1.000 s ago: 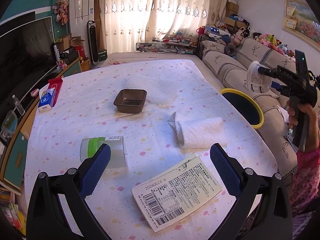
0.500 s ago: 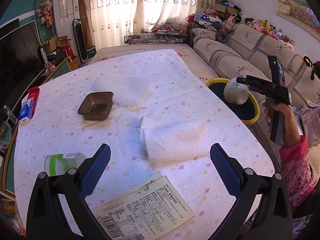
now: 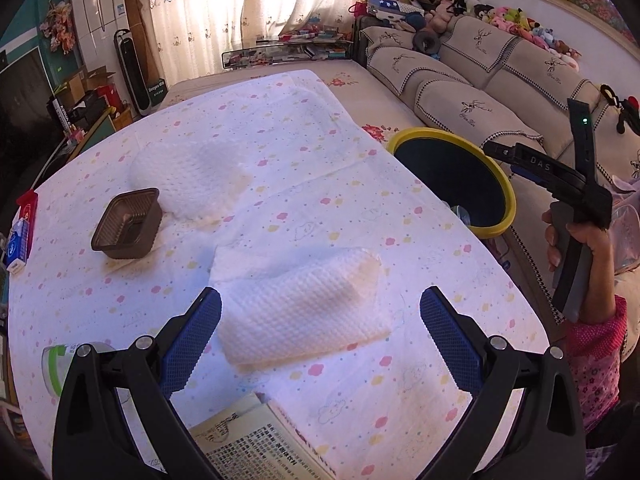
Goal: Collect trash
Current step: 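Open the right gripper over the bin while the left gripper approaches the white wipe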
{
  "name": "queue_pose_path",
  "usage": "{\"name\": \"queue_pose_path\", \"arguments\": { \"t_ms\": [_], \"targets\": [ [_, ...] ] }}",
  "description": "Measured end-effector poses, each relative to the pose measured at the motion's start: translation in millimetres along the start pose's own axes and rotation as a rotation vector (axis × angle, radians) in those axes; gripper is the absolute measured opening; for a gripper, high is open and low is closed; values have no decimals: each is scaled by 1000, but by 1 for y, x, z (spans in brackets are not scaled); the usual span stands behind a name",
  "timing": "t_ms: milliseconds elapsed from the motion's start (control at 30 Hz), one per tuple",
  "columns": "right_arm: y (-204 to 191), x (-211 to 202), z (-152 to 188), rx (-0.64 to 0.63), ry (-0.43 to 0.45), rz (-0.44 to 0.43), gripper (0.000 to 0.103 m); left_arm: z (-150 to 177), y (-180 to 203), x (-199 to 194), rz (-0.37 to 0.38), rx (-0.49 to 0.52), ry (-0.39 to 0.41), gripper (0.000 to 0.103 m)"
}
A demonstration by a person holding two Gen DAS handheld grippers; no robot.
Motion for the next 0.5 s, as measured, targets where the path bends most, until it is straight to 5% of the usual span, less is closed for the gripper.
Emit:
{"name": "queue_pose_path", "arguments": {
  "t_ms": [500],
  "targets": [
    [8,-4,5,28,-9,-33,85,0,11,47,-25,35,-138,85]
  ]
}}
Point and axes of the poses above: each gripper's, at about its wrist camera, not at the fingertips, and x roughly the way its jaws point, y to its right, z to its underside, the point moved 7 cm from there along x, roughly the way its jaws point, and after that the axes turned 14 degrees about -z, right-handed, at the moved point
